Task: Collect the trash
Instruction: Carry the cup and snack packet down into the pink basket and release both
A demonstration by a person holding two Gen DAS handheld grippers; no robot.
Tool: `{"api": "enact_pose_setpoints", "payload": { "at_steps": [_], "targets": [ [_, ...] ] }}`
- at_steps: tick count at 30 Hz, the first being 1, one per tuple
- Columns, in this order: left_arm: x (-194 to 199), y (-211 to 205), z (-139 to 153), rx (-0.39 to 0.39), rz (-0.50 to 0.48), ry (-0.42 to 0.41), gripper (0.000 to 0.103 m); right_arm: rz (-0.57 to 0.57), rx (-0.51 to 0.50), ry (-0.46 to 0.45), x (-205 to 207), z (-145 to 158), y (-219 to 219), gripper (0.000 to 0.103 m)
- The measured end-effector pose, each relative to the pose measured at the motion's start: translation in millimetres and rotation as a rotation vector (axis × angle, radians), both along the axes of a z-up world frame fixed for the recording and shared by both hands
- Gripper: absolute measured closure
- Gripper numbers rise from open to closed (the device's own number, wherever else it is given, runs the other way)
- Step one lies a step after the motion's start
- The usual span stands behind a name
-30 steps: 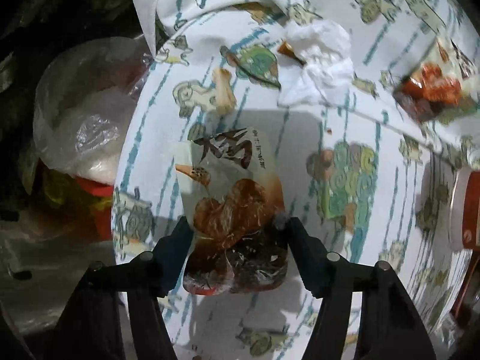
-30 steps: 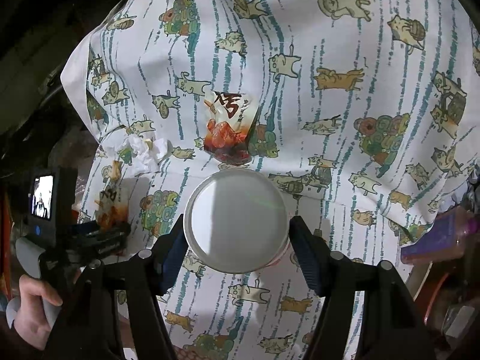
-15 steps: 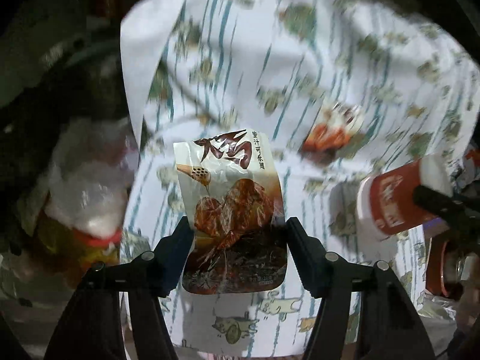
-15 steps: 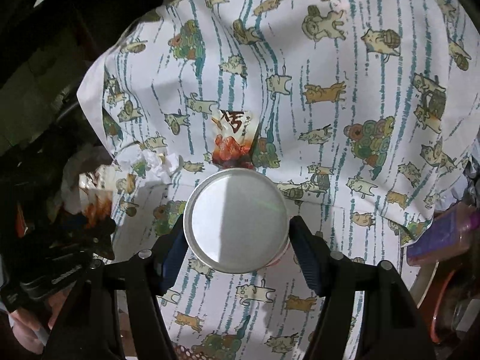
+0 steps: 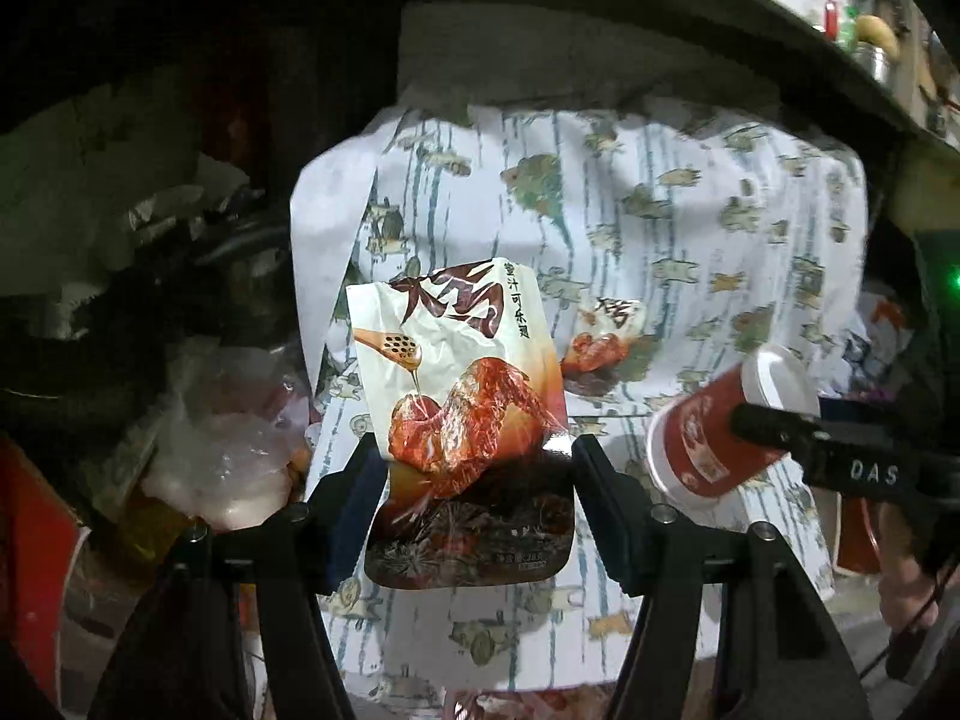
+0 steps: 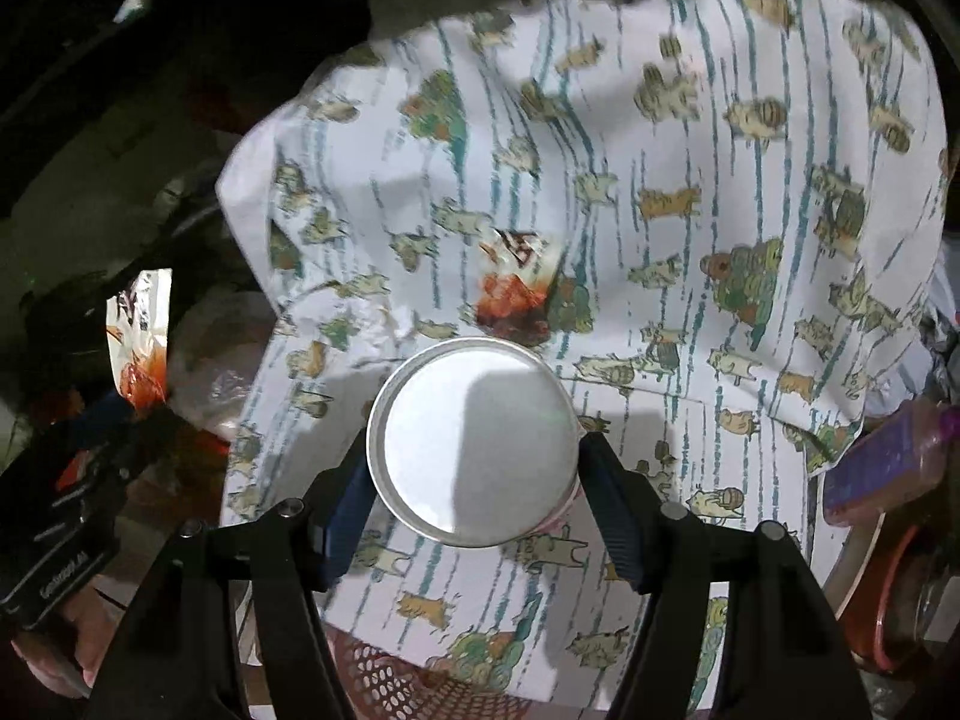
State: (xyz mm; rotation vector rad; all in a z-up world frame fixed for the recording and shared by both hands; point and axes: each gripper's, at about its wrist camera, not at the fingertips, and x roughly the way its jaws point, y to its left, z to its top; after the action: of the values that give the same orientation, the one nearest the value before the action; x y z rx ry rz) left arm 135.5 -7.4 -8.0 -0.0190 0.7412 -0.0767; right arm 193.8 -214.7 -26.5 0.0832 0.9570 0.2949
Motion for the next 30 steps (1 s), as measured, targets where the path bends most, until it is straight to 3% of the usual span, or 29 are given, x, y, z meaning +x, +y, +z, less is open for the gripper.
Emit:
{"api": "enact_pose_setpoints", "payload": {
  "at_steps": [6, 10, 16, 20, 30],
  "targets": [
    [-30, -1, 26, 0.024, -0.030, 0.025, 0.038, -0.016, 0.036, -0.046, -36, 34, 5, 0.038],
    [-52, 12, 38, -0.065, -0.028, 0.053, 0.038, -0.022, 0.075, -0.045, -70, 49, 6, 0.038],
    [-91, 11, 44, -0.090, -0.050, 0.083, 0.038, 0.003, 0.110, -0.010, -119, 58, 14, 0.038],
    [-110, 7, 31, -0.082, -0.048, 0.157, 0.038, 0.016, 0.128, 0.057, -144, 44, 16, 0.038],
    [-127, 9, -42, -0.188, -0.080, 0.382, 0.038, -0.012, 0.144, 0.231, -160, -29, 8, 0.038]
  ]
}}
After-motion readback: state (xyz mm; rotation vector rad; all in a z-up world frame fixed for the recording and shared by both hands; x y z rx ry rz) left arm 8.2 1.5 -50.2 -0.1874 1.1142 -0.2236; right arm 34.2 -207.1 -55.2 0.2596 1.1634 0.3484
